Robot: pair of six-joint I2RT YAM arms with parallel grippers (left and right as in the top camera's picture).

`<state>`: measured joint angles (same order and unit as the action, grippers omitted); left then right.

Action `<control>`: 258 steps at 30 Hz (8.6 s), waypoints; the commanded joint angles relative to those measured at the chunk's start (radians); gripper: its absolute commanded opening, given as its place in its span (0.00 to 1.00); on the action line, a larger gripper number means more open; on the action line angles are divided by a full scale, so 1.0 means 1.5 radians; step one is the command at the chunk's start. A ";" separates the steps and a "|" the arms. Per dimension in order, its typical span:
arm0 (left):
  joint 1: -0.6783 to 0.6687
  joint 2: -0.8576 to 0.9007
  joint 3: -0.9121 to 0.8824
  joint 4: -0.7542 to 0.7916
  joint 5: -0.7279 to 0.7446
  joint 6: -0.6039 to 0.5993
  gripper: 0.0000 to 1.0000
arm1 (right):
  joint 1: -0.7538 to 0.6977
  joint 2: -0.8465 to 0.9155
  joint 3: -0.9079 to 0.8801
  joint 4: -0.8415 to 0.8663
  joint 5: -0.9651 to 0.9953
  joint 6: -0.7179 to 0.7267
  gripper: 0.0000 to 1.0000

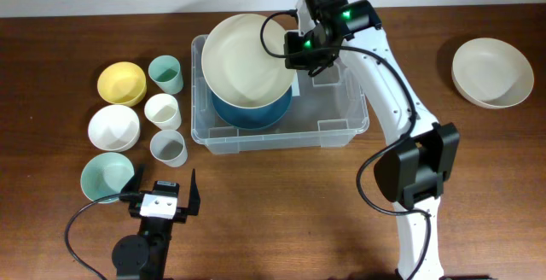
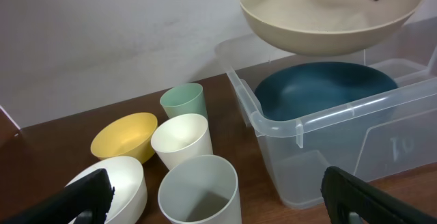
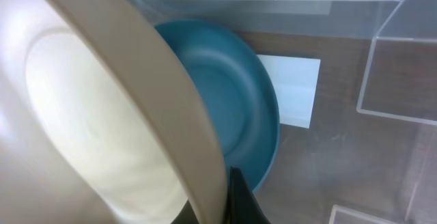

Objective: Pack container
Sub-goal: 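Carry the cream bowl over the bin and lower it onto the blue bowl, then open the right gripper and raise it out of the bin to the right, then lower the right gripper onto the rim of the second cream bowl, then lift the second cream bowl and carry it over the bin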

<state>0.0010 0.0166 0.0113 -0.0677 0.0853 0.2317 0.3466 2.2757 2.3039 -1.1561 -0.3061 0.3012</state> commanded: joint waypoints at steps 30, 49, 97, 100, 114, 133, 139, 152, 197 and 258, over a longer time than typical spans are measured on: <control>0.003 -0.001 -0.001 -0.005 -0.003 0.003 1.00 | 0.001 0.102 -0.004 -0.006 0.000 0.068 0.04; 0.003 -0.001 -0.001 -0.005 -0.003 0.003 1.00 | 0.001 0.102 -0.004 -0.020 -0.023 0.067 0.04; 0.003 -0.001 -0.001 -0.005 -0.003 0.003 1.00 | -0.249 0.058 0.427 -0.256 0.152 0.055 0.99; 0.003 -0.001 -0.001 -0.005 -0.003 0.003 1.00 | -0.316 0.058 0.431 -0.302 0.203 0.111 0.99; 0.003 -0.001 -0.001 -0.005 -0.003 0.003 1.00 | -0.586 0.063 0.286 -0.349 0.215 0.341 0.99; 0.003 -0.001 -0.001 -0.005 -0.003 0.003 1.00 | -0.608 0.063 -0.060 -0.028 0.187 0.303 0.99; 0.003 -0.001 -0.001 -0.005 -0.003 0.003 1.00 | -0.608 0.070 -0.085 -0.013 0.188 0.303 0.99; 0.003 -0.001 -0.001 -0.005 -0.003 0.003 1.00 | -0.608 0.081 -0.103 -0.004 0.194 0.304 0.99; 0.003 -0.001 -0.001 -0.005 -0.003 0.003 1.00 | -0.615 0.082 -0.201 0.098 0.167 0.339 0.78; 0.003 -0.001 -0.001 -0.005 -0.003 0.004 1.00 | -0.599 -0.045 -0.048 0.004 -0.136 0.203 0.04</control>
<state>0.0010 0.0166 0.0113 -0.0677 0.0849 0.2317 -0.5686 2.3093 2.1937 -1.1492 -0.4286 0.6445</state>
